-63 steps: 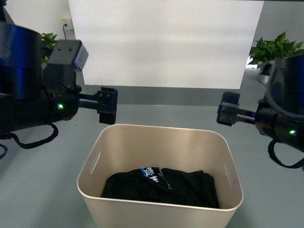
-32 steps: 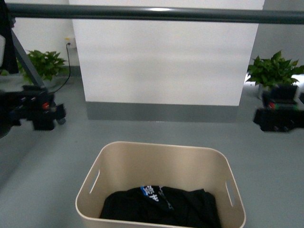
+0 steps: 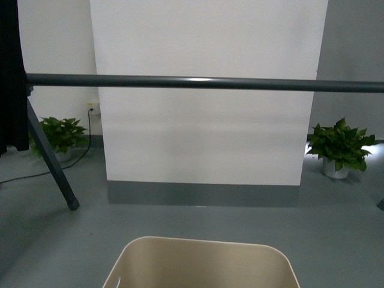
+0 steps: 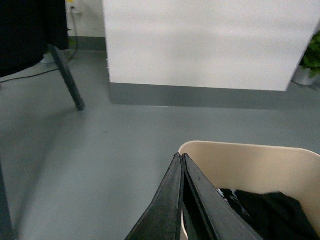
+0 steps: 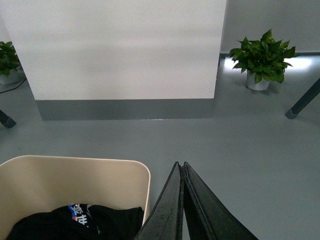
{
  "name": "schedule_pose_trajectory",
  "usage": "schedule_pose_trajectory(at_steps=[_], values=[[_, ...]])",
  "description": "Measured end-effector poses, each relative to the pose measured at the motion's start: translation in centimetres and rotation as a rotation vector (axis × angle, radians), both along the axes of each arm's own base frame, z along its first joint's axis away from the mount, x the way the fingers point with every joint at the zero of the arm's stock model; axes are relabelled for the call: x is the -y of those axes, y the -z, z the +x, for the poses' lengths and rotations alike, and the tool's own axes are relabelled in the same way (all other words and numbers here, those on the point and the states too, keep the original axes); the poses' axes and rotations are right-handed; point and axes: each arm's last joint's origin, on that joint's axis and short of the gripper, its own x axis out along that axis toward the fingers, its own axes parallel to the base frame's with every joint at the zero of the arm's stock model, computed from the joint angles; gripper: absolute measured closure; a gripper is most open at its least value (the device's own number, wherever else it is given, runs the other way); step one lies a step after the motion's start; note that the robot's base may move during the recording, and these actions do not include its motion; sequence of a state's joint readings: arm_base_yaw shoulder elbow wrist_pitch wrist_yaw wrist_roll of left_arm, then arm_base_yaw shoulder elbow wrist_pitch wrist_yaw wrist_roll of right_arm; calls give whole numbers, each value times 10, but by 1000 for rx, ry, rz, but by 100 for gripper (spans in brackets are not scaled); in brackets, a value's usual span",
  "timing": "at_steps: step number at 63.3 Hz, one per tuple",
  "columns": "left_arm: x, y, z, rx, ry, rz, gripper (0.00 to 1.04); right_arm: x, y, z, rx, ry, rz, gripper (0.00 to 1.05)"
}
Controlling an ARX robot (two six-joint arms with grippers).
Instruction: Move hamper under clothes hanger
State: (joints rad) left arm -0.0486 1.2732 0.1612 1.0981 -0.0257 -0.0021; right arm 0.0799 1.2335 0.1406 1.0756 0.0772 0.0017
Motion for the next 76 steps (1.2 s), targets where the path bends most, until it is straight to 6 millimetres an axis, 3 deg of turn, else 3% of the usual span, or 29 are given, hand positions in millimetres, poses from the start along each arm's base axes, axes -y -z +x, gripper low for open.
schedule_pose_trajectory(at_steps=[11, 33, 76], values=[[-9, 0, -20, -2, -25, -1, 101, 12, 0, -20, -1, 0, 1, 103], [-9, -1, -45, 1, -21, 0, 101, 13, -1, -42, 2, 2, 1, 103], [-9, -10, -73, 28, -21, -1, 101, 13, -7, -69, 21, 2, 1, 103]])
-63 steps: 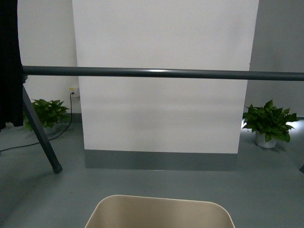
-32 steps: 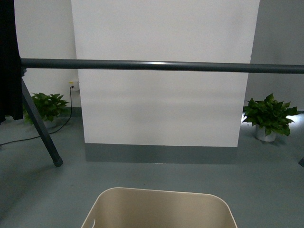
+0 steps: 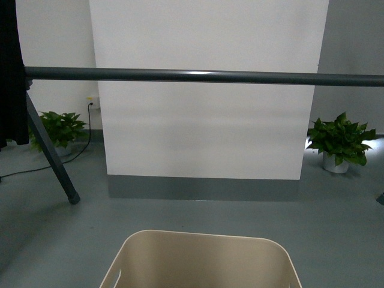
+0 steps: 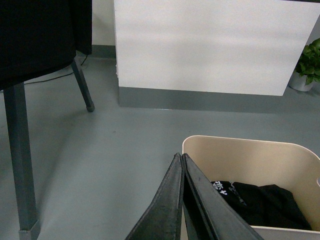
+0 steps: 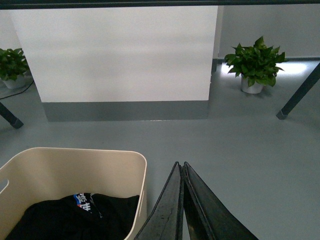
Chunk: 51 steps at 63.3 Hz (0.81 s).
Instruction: Move hamper under clothes hanger
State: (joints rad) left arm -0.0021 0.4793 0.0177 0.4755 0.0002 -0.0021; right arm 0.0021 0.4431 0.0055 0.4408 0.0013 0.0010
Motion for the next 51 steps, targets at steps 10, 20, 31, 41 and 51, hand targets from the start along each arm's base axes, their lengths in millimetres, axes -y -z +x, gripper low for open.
schedule_pose_trajectory(at_steps=[10, 20, 31, 41, 51], values=[[0, -1, -5, 5, 0, 0, 101, 0, -1, -4, 3, 0, 0, 103], [0, -2, -9, 7, 0, 0, 101, 0, -1, -8, 4, 0, 0, 103], [0, -2, -13, 7, 0, 0, 101, 0, -1, -12, 5, 0, 0, 103], [0, -2, -16, 7, 0, 0, 101, 0, -1, -15, 5, 0, 0, 103], [0, -1, -19, 7, 0, 0, 101, 0, 0, -17, 5, 0, 0, 103]])
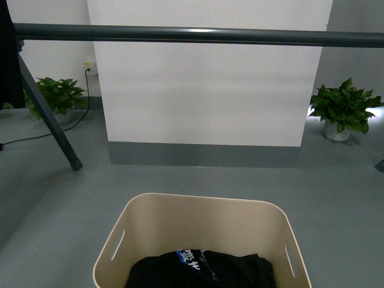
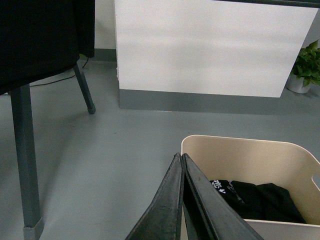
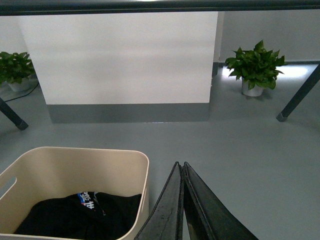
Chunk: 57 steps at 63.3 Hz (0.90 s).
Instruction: Move hamper under clothes hanger
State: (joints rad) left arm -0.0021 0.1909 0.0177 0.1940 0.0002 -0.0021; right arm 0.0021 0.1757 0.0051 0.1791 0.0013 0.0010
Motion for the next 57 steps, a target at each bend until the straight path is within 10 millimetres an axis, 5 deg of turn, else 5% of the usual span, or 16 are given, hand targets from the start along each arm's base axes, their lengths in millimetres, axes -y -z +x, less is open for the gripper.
schedule_pose_trajectory(at_steps=[57], values=[[0, 3, -12, -6, 0, 0, 101, 0, 3, -11, -5, -3, 0, 103]])
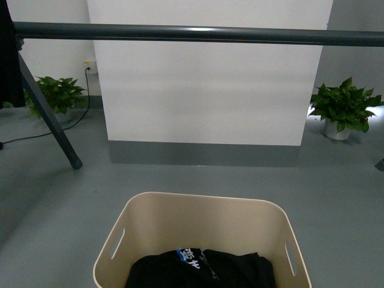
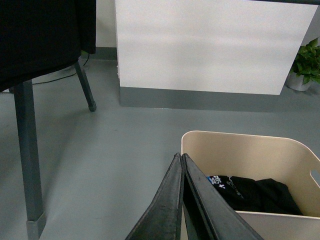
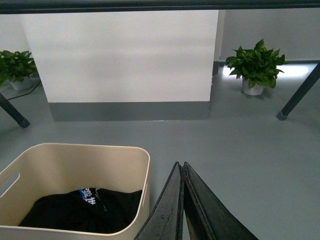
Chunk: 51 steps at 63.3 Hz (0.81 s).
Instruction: Move hamper under clothes hanger
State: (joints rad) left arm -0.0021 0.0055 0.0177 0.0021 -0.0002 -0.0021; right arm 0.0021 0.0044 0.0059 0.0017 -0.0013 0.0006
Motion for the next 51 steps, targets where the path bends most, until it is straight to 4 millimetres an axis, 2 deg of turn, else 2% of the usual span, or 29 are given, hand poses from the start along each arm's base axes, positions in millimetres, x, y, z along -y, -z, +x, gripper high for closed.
schedule_pose_trajectory(at_steps=[3, 6, 13, 29, 36, 40, 51], values=[[0, 0, 0, 0, 0, 0, 96, 0, 0, 0, 0, 0, -1, 101], [0, 0, 0, 0, 0, 0, 89, 0, 0, 0, 0, 0, 0, 94], [0, 0, 0, 0, 0, 0, 70, 0, 0, 0, 0, 0, -1, 73], [0, 0, 0, 0, 0, 0, 32, 0, 0, 0, 0, 0, 0, 36], [0, 0, 0, 0, 0, 0, 7, 0, 0, 0, 0, 0, -1, 13], [0, 0, 0, 0, 0, 0, 6, 0, 0, 0, 0, 0, 0, 6], [0, 0, 0, 0, 0, 0, 7, 0, 0, 0, 0, 0, 0, 8]])
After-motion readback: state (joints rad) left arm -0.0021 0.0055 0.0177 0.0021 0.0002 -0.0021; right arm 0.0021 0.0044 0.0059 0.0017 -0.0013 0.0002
